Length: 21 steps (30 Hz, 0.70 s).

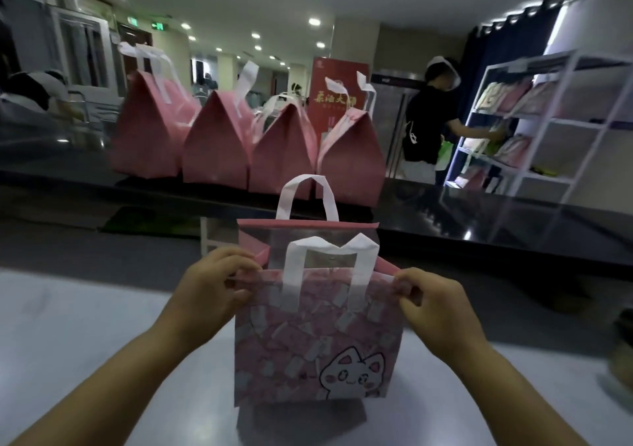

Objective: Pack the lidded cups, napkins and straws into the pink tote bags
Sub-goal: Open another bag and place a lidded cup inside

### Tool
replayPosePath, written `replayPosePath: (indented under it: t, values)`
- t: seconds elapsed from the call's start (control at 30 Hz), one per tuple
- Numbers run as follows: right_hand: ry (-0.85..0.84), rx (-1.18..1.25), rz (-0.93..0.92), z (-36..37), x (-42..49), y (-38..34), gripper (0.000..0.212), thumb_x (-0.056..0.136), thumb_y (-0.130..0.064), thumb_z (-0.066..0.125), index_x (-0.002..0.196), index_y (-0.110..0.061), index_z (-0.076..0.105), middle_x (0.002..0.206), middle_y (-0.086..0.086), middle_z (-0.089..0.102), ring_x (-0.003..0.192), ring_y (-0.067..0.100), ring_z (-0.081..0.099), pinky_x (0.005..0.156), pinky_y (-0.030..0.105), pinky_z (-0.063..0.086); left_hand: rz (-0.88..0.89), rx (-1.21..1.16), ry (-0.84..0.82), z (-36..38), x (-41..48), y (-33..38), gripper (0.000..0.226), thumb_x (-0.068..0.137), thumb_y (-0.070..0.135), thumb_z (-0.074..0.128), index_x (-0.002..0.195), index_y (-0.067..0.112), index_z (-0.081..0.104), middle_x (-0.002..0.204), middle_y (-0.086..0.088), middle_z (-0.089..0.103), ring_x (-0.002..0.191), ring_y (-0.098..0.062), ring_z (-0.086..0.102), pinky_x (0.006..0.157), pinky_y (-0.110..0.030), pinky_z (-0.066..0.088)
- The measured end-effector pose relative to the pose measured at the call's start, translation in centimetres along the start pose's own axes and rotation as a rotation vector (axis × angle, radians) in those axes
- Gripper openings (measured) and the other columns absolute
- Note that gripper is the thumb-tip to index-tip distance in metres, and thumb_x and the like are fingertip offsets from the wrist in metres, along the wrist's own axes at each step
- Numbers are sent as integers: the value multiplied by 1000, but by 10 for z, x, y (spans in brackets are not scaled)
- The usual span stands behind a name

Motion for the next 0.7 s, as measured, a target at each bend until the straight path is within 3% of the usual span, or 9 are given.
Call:
replayPosePath:
  t: [0.2,0.37,0.47,0.7]
  values:
    - [61,-81,156,-51,-25,83,12,83,-3,65,84,-15,67,75,-2,64,66,14,58,58,33,54,56,-52,-26,71,30,65,27,68,1,76,93,9,69,101,-3,64,89,-16,61,77,-18,49]
    - [90,-141,259,-73,-26,139,10,84,-9,67,89,-17,66,82,-3,65,72,14,58,60,24,49,124,-77,-33,119,60,97,26,70,6,76,94,11,67,98,-2,65,86,-14,61,75,-14,47]
    - [84,-145,317,-76,-25,166,10,84,-12,67,91,-18,66,84,-3,65,74,15,58,60,21,46,138,-84,-63,144,72,102,28,71,6,75,97,10,67,99,-3,65,87,-16,61,77,-21,51]
    - [-36,-96,386,-74,-31,196,37,83,-19,70,115,-34,59,92,-15,62,87,10,60,73,26,51,168,-119,-113,164,82,103,29,74,17,74,102,13,67,96,2,65,82,-11,62,72,-17,51]
Point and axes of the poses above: each hand's wrist, its own x-axis towards the middle knuckle, its own z-axis out of the palm, y = z × x, the point moved 10 cm from there along x, towards the middle knuckle
